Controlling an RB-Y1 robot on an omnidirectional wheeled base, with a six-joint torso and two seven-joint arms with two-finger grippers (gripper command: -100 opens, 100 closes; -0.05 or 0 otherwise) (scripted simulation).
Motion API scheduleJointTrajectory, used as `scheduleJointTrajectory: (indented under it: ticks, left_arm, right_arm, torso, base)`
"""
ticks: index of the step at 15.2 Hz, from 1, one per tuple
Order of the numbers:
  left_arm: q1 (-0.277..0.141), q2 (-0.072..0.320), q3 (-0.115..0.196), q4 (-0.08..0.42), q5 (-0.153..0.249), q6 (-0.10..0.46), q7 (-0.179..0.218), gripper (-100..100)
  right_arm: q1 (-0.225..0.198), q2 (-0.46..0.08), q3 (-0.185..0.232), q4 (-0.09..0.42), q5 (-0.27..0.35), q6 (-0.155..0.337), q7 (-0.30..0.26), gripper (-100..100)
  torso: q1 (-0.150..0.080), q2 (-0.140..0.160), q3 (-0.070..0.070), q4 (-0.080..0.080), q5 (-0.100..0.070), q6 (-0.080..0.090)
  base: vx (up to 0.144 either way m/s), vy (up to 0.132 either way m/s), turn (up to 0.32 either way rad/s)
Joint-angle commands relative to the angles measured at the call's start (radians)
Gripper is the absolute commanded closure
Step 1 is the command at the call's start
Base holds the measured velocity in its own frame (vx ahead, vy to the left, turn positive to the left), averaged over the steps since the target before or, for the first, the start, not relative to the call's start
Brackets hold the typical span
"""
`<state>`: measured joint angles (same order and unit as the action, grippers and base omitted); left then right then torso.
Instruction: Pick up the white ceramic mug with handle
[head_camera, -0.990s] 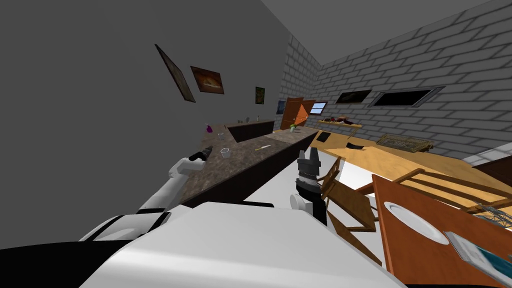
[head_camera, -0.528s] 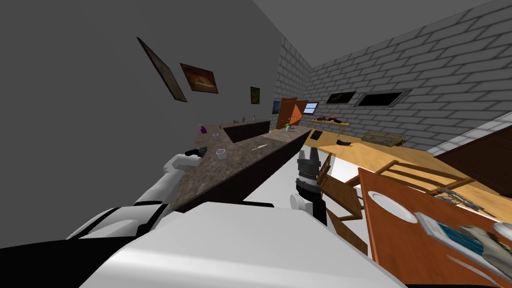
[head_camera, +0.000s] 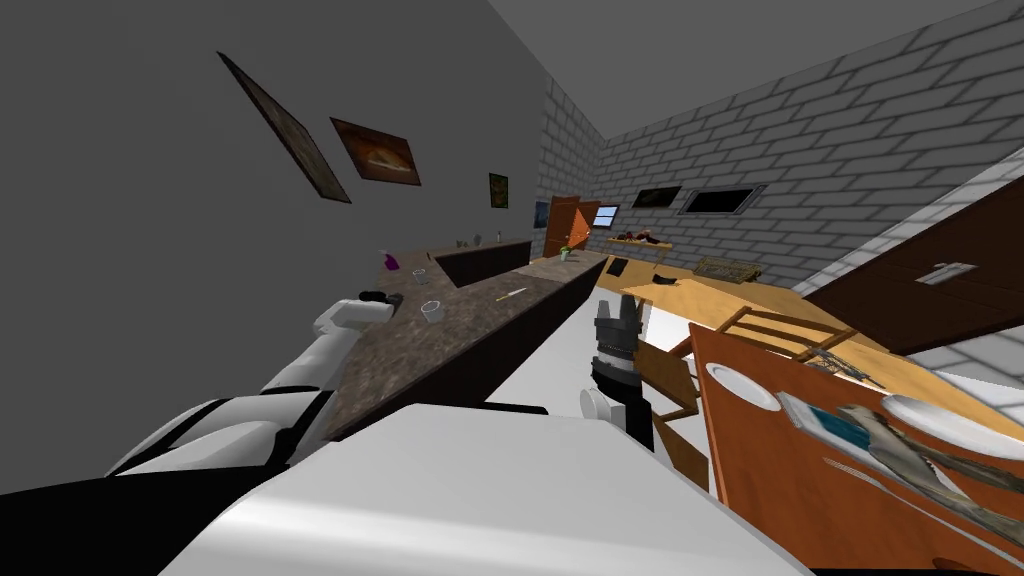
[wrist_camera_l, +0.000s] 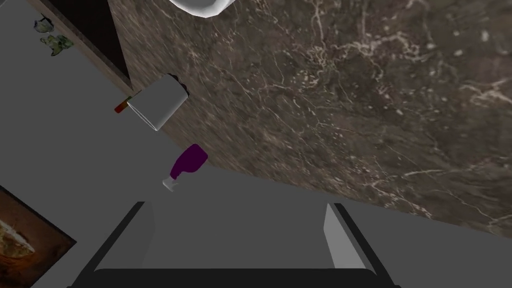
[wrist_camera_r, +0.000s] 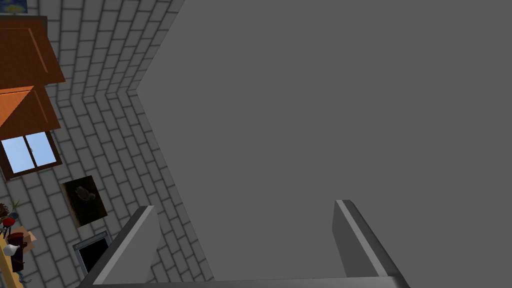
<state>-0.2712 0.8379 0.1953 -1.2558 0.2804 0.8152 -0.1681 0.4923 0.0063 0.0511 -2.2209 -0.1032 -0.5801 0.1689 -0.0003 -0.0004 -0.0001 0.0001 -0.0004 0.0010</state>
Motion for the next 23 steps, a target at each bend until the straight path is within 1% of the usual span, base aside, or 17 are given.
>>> scheduleJointTrajectory:
  ticks: [1,2,3,4,6,7,8,10,11,13,14,16,17,19,20,22,23]
  left_arm:
    - [-0.025,0.016,0.007,0.050,0.014,0.050,-0.006,-100]
    - [-0.025,0.016,0.007,0.054,0.014,0.068,-0.006,-100]
    - [-0.025,0.016,0.007,0.054,0.014,0.068,-0.006,-100]
    - [-0.060,0.042,0.017,0.105,0.039,0.106,-0.015,-100]
    - [-0.060,0.042,0.017,0.110,0.039,0.137,-0.015,-100]
    - [-0.094,0.065,0.028,0.141,0.064,0.169,-0.024,-100]
    - [-0.094,0.065,0.028,0.162,0.064,0.187,-0.024,-100]
    - [-0.094,0.065,0.028,0.164,0.064,0.203,-0.024,-100]
    - [-0.127,0.085,0.039,0.212,0.088,0.238,-0.032,-100]
    - [-0.127,0.085,0.039,0.217,0.088,0.268,-0.032,-100]
    - [-0.159,0.103,0.049,0.256,0.112,0.297,-0.039,-100]
    - [-0.159,0.103,0.049,0.268,0.112,0.331,-0.039,-100]
    - [-0.189,0.118,0.059,0.311,0.135,0.355,-0.046,-100]
    - [-0.189,0.118,0.059,0.318,0.135,0.390,-0.046,-100]
    - [-0.218,0.131,0.069,0.351,0.157,0.420,-0.052,-100]
    - [-0.218,0.131,0.069,0.366,0.157,0.448,-0.052,-100]
    - [-0.244,0.141,0.078,0.411,0.178,0.474,-0.058,-100]
  right_arm:
    - [0.000,0.000,0.000,0.000,0.000,0.000,0.000,0]
    - [0.000,0.000,0.000,0.000,0.000,0.000,0.000,0]
    - [0.000,0.000,0.000,0.000,0.000,0.000,0.000,0]
    - [0.000,0.000,0.000,0.000,0.000,0.000,0.000,0]
    - [0.000,0.000,0.000,0.000,0.000,0.000,0.000,0]
    - [0.000,0.000,0.000,0.000,0.000,0.000,0.000,0]
    - [0.000,0.000,0.000,0.000,0.000,0.000,0.000,0]
    - [0.000,0.000,0.000,0.000,0.000,0.000,0.000,0]
    - [0.000,0.000,0.000,0.000,0.000,0.000,0.000,0]
    - [0.000,0.000,0.000,0.000,0.000,0.000,0.000,0]
    - [0.000,0.000,0.000,0.000,0.000,0.000,0.000,0]
    - [0.000,0.000,0.000,0.000,0.000,0.000,0.000,0]
    - [0.000,0.000,0.000,0.000,0.000,0.000,0.000,0]
    - [0.000,0.000,0.000,0.000,0.000,0.000,0.000,0]
    - [0.000,0.000,0.000,0.000,0.000,0.000,0.000,0]
    - [0.000,0.000,0.000,0.000,0.000,0.000,0.000,0]
    - [0.000,0.000,0.000,0.000,0.000,0.000,0.000,0]
  torso:
    - [0.000,0.000,0.000,0.000,0.000,0.000]
    - [0.000,0.000,0.000,0.000,0.000,-0.001]
    - [0.000,0.000,0.000,0.000,0.000,-0.001]
    - [0.001,0.000,0.000,0.000,0.001,-0.002]
    - [0.000,0.000,0.000,0.000,0.000,-0.001]
    - [0.000,0.000,0.000,0.000,0.000,-0.001]
    - [0.000,0.000,0.000,0.000,0.000,0.000]
    - [0.000,0.000,0.000,0.000,0.000,-0.001]
    - [0.001,0.000,0.000,0.000,0.001,-0.002]
    - [0.000,0.000,0.000,0.000,0.000,-0.001]
    - [0.000,0.000,0.000,0.000,0.000,-0.001]
    - [0.000,-0.001,0.000,0.000,0.000,0.000]
    - [0.000,0.000,0.000,0.000,0.000,-0.001]
    - [0.000,-0.001,0.000,0.000,0.000,-0.001]
    - [0.000,0.000,0.000,0.000,0.001,-0.001]
    - [0.000,-0.001,0.000,0.000,0.000,-0.001]
    - [0.001,0.000,0.000,0.000,0.001,-0.001]
  base:
    - [0.000,-0.008,-0.201]
    - [0.001,-0.003,-0.046]
    - [0.001,-0.002,0.026]
    - [0.003,-0.011,-0.156]
    - [0.004,-0.006,-0.144]
    - [0.004,-0.007,-0.140]
    - [0.006,-0.006,-0.184]
    - [0.003,-0.002,-0.043]
    - [0.005,-0.008,-0.150]
    - [0.007,-0.003,-0.129]
    - [0.009,-0.006,-0.180]
    - [0.007,-0.002,-0.123]
    - [0.008,-0.005,-0.138]
    - [0.008,-0.001,-0.099]
    - [0.009,-0.002,-0.129]
    - [0.008,0.003,-0.103]
    - [0.007,0.002,-0.130]
